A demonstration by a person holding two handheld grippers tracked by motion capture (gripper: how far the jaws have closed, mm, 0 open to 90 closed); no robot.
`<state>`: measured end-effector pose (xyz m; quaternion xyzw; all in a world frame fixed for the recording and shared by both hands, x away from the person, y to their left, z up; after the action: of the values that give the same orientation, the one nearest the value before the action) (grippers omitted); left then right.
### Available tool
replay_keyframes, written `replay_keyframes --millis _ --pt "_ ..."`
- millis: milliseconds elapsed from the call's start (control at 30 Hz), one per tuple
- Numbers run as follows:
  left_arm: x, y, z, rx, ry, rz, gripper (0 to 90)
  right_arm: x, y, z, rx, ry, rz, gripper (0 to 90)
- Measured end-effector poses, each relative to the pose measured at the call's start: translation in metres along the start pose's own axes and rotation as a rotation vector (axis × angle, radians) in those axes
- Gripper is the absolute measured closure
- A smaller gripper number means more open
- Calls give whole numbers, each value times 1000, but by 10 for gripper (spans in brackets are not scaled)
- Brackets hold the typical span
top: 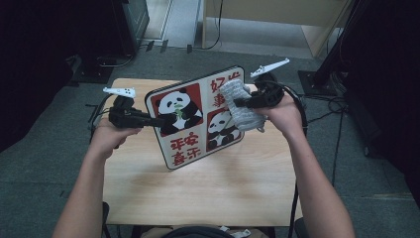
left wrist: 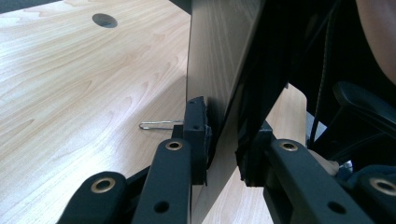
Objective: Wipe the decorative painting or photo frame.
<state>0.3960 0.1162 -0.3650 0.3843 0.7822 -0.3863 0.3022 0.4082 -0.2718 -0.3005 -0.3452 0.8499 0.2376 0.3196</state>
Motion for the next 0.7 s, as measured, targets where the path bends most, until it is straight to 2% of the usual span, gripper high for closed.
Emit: replay_keyframes --millis 33,467,567,700 --pt "0 0 0 0 0 0 768 0 0 0 0 0 0 689" --pt "0 0 0 4 -2 -4 767 -59 17 -14 23 -26 -56 687" --pt "0 1 0 6 -2 -6 767 -67 19 -12 28 -26 -63 686" --pt "1 2 -1 6 -3 -6 768 -68 18 -3 31 -13 -57 686"
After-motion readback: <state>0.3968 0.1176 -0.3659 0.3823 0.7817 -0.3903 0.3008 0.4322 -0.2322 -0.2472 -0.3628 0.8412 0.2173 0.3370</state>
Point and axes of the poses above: each handheld gripper's, and its own axes: z roughly forward along the jaws, x roughly out of its underside, y roughly to its left, the point moved 2 cm from there along z, roughly forward along the jaws, and after that the axes turned 4 degrees about -x, right-handed, at the moved point
